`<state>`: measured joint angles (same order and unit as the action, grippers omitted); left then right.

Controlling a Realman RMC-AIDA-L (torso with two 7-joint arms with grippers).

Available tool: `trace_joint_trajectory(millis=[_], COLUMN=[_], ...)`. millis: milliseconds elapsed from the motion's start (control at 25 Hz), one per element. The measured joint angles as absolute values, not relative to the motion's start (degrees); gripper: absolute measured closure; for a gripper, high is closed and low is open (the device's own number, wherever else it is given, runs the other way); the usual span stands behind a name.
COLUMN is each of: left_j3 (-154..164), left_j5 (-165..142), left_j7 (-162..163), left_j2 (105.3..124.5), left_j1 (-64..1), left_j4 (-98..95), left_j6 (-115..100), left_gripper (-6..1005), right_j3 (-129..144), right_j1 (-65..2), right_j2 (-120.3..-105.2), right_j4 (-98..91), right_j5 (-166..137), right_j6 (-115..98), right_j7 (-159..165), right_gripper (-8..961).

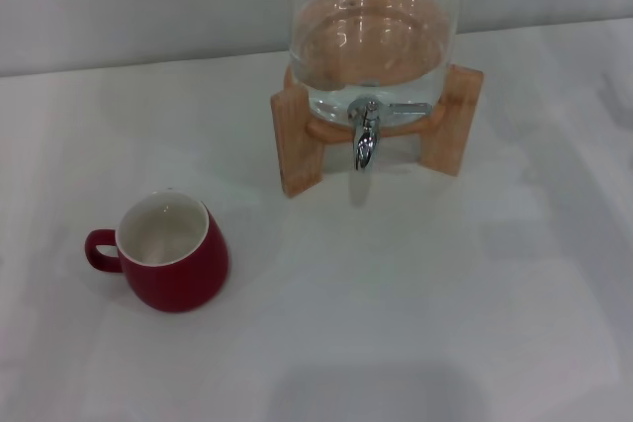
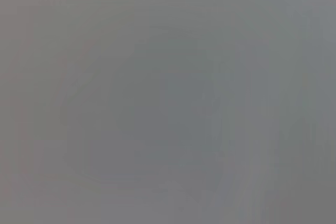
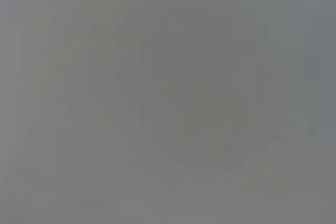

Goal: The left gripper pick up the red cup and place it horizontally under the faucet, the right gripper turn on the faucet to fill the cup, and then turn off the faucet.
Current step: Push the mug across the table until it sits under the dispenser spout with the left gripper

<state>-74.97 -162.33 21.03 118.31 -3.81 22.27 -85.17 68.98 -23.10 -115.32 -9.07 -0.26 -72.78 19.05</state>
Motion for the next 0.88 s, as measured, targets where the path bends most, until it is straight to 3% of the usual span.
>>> trace_joint_trajectory(millis=[640,880], left_j3=[-74.8,-70.1], left_j5=[-162.3,-162.3], left_j7=[20.8,21.8], left_j2=[118.73,117.33], left_j1=[-4.7,-5.8], left_j4=[20.7,20.6], left_j6=[-85.1,-82.0], left_gripper=[124,126], right_j3=[69.2,69.9], right_j1=[-23.4,-23.5], right_j2=[-115.31,-115.31], right_j4=[-9.0,-9.0], right_j5=[-0.3,-0.3], right_j6=[-72.7,-72.4], right_j7=[19.9,20.0], right_gripper=[142,142])
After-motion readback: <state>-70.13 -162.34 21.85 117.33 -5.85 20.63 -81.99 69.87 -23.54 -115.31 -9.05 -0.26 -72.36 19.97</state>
